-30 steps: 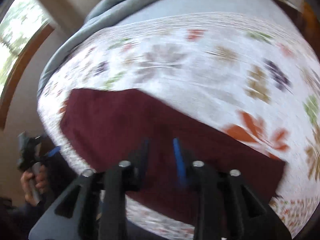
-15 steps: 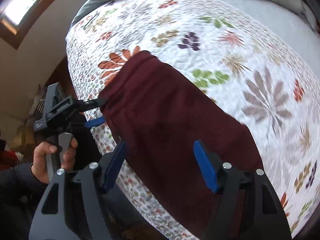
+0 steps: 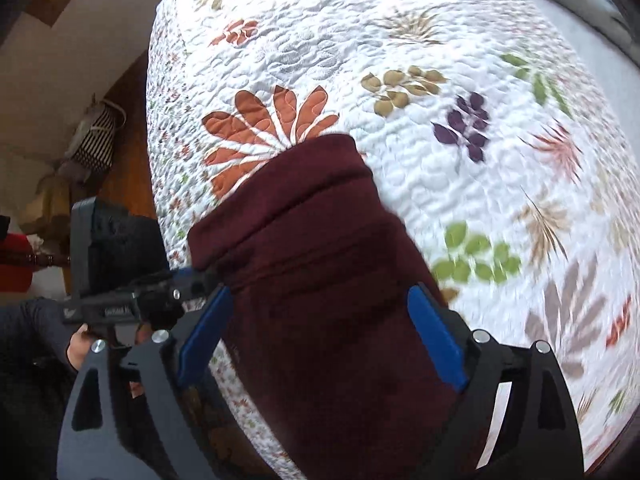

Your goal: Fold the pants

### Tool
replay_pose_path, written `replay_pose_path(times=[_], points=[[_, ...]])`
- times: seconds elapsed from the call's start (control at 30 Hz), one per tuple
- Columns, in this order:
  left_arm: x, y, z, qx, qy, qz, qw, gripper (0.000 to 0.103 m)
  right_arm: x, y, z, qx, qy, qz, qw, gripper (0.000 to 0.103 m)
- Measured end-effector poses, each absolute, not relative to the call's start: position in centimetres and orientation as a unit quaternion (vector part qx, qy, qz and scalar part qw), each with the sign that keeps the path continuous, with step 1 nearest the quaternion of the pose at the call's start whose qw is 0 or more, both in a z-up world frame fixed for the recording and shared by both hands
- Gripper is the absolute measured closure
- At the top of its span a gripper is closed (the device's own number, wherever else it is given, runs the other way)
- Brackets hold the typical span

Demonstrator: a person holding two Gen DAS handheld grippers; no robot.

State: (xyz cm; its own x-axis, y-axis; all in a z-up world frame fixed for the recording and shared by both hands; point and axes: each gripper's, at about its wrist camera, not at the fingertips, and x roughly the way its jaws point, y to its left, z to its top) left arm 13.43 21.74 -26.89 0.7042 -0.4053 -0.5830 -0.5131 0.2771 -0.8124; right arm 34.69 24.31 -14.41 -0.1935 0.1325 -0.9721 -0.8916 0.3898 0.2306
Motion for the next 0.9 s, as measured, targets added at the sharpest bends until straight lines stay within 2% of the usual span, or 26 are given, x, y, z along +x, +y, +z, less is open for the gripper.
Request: replay_pose_path(times=[0.03, 0.2, 0.3, 0.47, 0.63, 0.7, 0.77, 0.87, 0.9], points=[[13.3, 22.0, -27.2, -0.603, 0.387, 0.041, 0.696, 0.049, 35.3, 25.2, -15.1, -0.309, 0.624, 0.464, 0.547, 0.013], [13.2, 22.5, -28.0, -0.616, 0.386, 0.027, 0.686, 0.048, 37.1, 28.4, -18.3, -0.330, 0.635, 0.483, 0.505, 0.012], [13.3, 22.4, -27.9, -0.615, 0.382, 0.021, 0.689, 0.041, 38.6, 29.8, -20.1, -0.338, 0.645, 0.478, 0.491, 0.012], [14.4, 22.1, -27.3, -0.606, 0.379, 0.000, 0.699, 0.021, 39.1, 31.6, -22.1, -0.327, 0.672, 0.503, 0.434, 0.012], [14.7, 22.3, -27.1, -0.608, 0.385, -0.007, 0.695, 0.019, 38.3, 32.7, -23.9, -0.336, 0.685, 0.512, 0.394, 0.012], [15.0, 22.7, -27.2, -0.613, 0.386, -0.013, 0.689, 0.022, 38.1, 32.9, -24.6, -0.332, 0.691, 0.515, 0.383, 0.022], [14.9, 23.0, -27.4, -0.610, 0.394, -0.008, 0.688, 0.033, 37.9, 33.1, -24.7, -0.334, 0.691, 0.515, 0.381, 0.027], [14.5, 23.3, -27.6, -0.598, 0.410, 0.004, 0.689, 0.052, 38.2, 32.8, -24.3, -0.329, 0.694, 0.511, 0.386, 0.045], [14.4, 23.4, -27.6, -0.595, 0.411, 0.002, 0.691, 0.052, 38.3, 32.6, -23.9, -0.328, 0.693, 0.510, 0.390, 0.051]])
